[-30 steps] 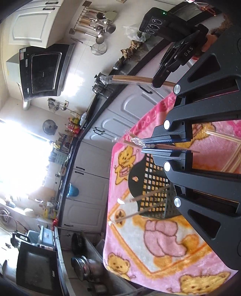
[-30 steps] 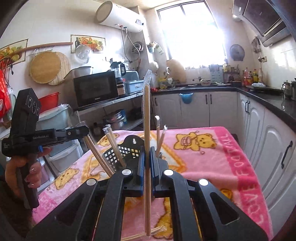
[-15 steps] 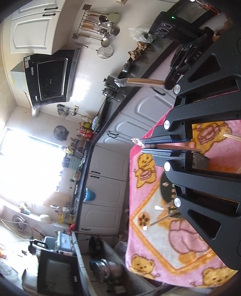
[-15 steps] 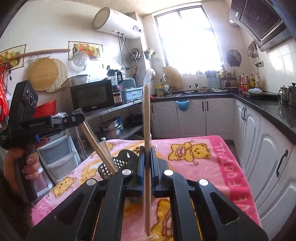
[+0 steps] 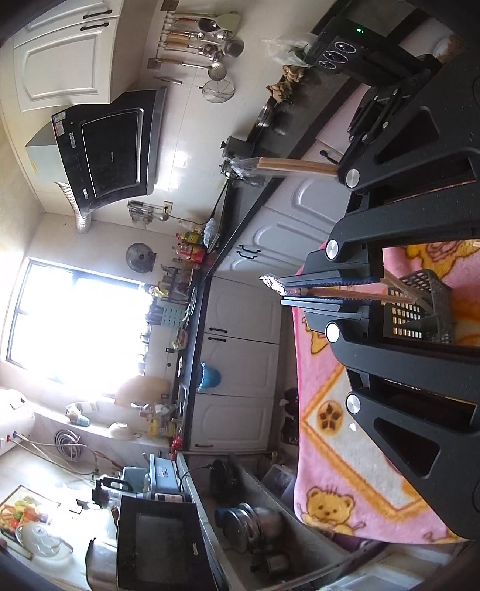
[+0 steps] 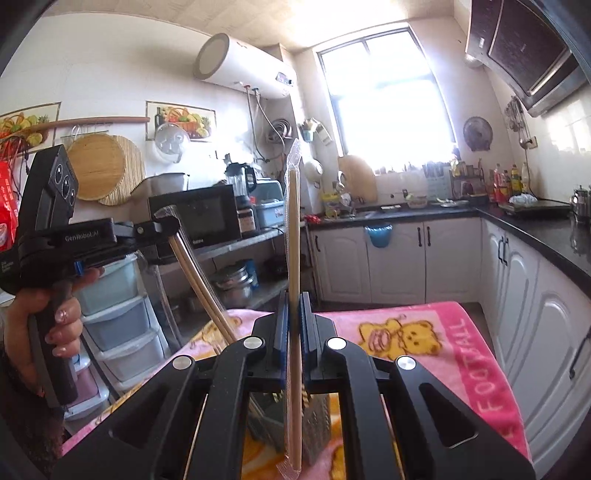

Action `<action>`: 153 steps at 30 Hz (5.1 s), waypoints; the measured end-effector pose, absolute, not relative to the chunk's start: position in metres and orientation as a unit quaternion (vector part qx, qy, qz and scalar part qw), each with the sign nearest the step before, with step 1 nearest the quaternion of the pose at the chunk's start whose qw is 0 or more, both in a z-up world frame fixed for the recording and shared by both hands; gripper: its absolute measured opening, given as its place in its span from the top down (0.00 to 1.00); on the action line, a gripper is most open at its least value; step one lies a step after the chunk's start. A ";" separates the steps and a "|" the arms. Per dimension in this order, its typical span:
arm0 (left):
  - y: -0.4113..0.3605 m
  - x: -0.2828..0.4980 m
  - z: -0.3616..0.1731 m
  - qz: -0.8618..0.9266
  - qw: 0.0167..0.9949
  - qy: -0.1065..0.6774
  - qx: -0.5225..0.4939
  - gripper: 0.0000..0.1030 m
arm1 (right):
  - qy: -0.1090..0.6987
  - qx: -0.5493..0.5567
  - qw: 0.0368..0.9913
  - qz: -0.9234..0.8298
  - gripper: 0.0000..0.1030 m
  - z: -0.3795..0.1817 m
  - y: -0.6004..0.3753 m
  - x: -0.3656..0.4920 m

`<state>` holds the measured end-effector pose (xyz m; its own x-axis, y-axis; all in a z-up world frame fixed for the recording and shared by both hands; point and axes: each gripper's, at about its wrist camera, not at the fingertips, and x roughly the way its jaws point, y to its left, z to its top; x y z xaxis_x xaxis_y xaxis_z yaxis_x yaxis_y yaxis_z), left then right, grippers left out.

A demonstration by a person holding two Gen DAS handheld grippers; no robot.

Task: Organize utensils
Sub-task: 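Lift the chopstick with the left gripper and lower it into the caddy, then hold the chopstick upright inside the caddy with the left gripper, then open the left gripper to release the chopstick into the caddy, then move the open left gripper down to the loose chopstick pile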

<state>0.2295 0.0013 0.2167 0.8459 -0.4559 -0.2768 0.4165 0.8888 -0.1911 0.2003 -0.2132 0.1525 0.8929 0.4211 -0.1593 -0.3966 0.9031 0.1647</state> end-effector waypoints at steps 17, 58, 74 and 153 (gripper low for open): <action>0.002 0.257 0.194 -0.192 0.966 0.166 -0.039 0.98 | 0.077 0.077 0.972 0.208 0.94 0.142 -0.182 0.259; -0.016 0.302 0.104 -0.192 0.951 0.233 -0.059 0.98 | 0.116 0.069 0.973 0.187 0.93 0.049 -0.184 0.264; -0.019 0.292 0.093 -0.196 0.945 0.256 -0.059 0.98 | 0.173 0.060 0.967 0.175 0.88 0.037 -0.190 0.250; 0.033 0.164 -0.001 -0.122 0.923 0.349 -0.110 0.10 | 0.330 0.020 0.927 0.178 0.34 -0.007 -0.197 0.141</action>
<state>0.1640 0.0334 -0.0006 0.7265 -0.3017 -0.6173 0.1484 0.9461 -0.2878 0.1407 -0.1967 -0.0072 0.7192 0.3437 -0.6039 -0.3168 0.9357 0.1552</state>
